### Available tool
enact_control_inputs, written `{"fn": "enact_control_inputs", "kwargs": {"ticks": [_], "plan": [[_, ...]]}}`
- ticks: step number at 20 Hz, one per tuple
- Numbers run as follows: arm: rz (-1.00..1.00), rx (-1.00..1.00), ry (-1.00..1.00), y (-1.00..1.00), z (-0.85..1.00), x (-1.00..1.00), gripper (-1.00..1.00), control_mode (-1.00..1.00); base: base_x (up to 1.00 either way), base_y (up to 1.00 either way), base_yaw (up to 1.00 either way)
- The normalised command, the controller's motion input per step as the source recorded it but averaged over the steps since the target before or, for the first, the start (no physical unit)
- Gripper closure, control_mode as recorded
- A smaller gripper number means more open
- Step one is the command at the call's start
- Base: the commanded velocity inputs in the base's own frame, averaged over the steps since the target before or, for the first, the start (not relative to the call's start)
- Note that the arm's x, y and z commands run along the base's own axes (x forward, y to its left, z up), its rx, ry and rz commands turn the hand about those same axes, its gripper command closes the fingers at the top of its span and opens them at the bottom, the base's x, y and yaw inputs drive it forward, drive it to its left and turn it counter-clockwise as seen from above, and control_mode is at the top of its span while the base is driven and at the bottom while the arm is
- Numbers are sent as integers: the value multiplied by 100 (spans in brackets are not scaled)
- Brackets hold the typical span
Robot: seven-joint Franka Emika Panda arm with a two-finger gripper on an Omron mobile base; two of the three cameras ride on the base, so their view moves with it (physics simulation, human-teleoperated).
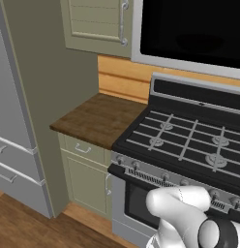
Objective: Pick the eggplant from the sink and place it in the bowl. Then pick the bowl and place it in the microwave. Then close the microwave door and press the start button.
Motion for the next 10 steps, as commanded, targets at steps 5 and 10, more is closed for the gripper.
{"fn": "enact_control_inputs", "kwargs": {"ticks": [5, 10], "plan": [[0, 0, 0, -12, 0, 32, 100, -100, 0, 0, 0], [0, 0, 0, -17, 0, 25, 100, -100, 0, 0, 0]]}}
